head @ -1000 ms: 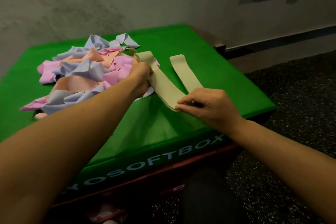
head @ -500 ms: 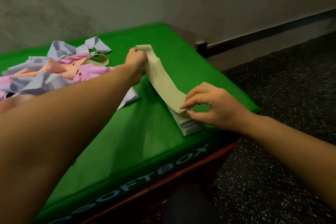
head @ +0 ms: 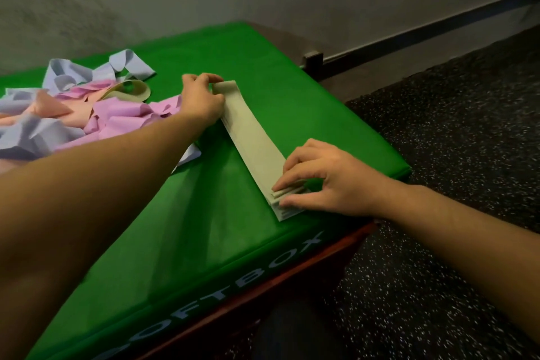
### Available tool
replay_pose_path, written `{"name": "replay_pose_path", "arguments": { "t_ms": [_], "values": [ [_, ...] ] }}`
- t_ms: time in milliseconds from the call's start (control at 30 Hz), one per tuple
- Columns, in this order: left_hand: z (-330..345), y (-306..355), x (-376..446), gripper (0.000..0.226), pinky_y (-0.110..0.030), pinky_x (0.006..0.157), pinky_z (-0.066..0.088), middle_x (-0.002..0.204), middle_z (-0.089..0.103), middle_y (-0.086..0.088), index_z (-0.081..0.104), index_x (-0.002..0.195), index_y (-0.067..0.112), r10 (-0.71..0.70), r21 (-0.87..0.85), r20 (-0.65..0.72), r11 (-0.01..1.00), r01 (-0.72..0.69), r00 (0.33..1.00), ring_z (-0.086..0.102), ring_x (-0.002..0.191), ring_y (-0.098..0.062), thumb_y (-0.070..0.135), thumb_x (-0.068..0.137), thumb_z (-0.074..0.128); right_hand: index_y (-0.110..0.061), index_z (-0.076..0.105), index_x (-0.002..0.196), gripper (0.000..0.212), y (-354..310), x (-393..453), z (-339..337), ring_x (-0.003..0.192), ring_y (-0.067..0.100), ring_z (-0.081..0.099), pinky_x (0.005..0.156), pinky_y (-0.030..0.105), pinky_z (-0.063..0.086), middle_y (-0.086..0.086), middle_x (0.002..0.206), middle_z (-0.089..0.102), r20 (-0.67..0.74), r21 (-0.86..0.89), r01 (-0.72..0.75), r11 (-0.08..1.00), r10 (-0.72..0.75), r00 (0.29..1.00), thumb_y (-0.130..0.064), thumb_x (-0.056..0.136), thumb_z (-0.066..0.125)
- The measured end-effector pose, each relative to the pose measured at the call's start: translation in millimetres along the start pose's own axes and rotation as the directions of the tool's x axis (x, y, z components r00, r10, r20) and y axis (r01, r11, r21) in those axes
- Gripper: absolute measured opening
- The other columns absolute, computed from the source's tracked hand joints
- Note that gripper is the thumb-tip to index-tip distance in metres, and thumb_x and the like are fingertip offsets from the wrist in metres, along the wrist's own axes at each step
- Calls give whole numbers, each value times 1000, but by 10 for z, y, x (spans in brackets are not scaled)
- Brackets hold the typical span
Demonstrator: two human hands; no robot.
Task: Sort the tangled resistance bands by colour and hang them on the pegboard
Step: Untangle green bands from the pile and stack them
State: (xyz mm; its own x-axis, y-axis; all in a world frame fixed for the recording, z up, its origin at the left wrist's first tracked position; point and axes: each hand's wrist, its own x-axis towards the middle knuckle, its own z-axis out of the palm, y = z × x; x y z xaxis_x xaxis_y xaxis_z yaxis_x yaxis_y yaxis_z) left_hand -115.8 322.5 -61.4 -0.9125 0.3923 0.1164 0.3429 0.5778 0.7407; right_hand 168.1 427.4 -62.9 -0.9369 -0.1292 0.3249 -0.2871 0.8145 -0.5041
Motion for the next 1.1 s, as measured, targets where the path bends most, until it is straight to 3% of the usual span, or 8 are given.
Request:
{"name": "replay_pose_path", "arguments": {
  "t_ms": [67, 200, 333, 533, 733, 867, 967, 1100],
  "values": [
    [-15, -31, 16, 39, -35, 100, 52, 144, 31, -1, 57, 131, 23, 27, 64, -5, 998, -26, 1000, 44, 123, -20, 12, 94, 59, -31, 77, 100, 28, 0, -10, -4, 94, 9, 52, 85, 38, 49, -15, 95, 61, -5, 2, 3, 1000, -3, 1000, -50, 83, 68],
    [-60, -28, -67, 48, -35, 82, 60, 148, 31, -3, 46, 140, 20, 22, 33, 27, 999, -23, 999, 57, 93, -13, 9, 95, 57, -32, 74, 103, 30, -51, -5, -27, 95, 9, 51, 86, 35, 47, -14, 97, 62, -8, 27, -26, 999, 26, 1000, -50, 80, 70],
    [-274, -6, -189, 40, -33, 80, 59, 146, 33, -3, 50, 136, 18, 84, -16, -3, 996, -84, 996, 53, 81, -6, 14, 97, 59, -32, 68, 111, 36, -167, 105, -69, 95, 12, 55, 89, 32, 45, -15, 97, 62, -81, 48, -27, 998, 30, 996, -53, 81, 69],
    [-933, -149, -518, 30, -24, 102, 45, 140, 38, -6, 57, 126, 16, 296, 199, 68, 932, -303, 953, 50, 113, -16, 13, 96, 54, -23, 74, 93, 12, -461, 509, -10, 84, 6, 57, 79, 21, 45, -16, 89, 66, -146, 100, -14, 995, 28, 989, -31, 88, 66],
    [-1751, -689, -735, 29, -44, 108, 38, 141, 51, -2, 61, 121, 26, 380, 565, 156, 723, -398, 912, 47, 128, -23, 29, 92, 57, -22, 72, 96, 11, -763, 1038, 272, 77, 1, 58, 68, 11, 41, -15, 86, 66, -149, 243, -36, 969, 74, 986, -17, 90, 65],
    [-2162, -1208, -707, 45, -59, 118, 12, 153, 38, 2, 50, 133, 36, 324, 763, 168, 555, -331, 931, 25, 146, -26, 57, 95, 41, -25, 70, 96, 20, -853, 1488, 519, 65, -1, 55, 61, 10, 40, -9, 81, 67, -167, 336, -68, 940, 131, 977, -6, 91, 66],
    [-2347, -1509, -656, 60, -62, 115, 21, 159, 25, 8, 37, 140, 45, 213, 727, 175, 630, -272, 961, 17, 149, -25, 73, 89, 27, -34, 67, 88, 27, -887, 1884, 666, 62, 2, 53, 60, 21, 43, 0, 81, 69, -206, 341, -80, 937, 157, 966, -7, 91, 64],
    [-2346, -1830, -595, 74, -49, 112, 36, 156, 33, 9, 36, 143, 45, 174, 628, 153, 743, -232, 973, 30, 145, -23, 80, 79, 21, -26, 68, 89, 21, -899, 2486, 822, 72, 8, 56, 66, 24, 44, -10, 81, 64, -232, 247, -114, 962, 173, 957, -7, 89, 59]
  ]
}}
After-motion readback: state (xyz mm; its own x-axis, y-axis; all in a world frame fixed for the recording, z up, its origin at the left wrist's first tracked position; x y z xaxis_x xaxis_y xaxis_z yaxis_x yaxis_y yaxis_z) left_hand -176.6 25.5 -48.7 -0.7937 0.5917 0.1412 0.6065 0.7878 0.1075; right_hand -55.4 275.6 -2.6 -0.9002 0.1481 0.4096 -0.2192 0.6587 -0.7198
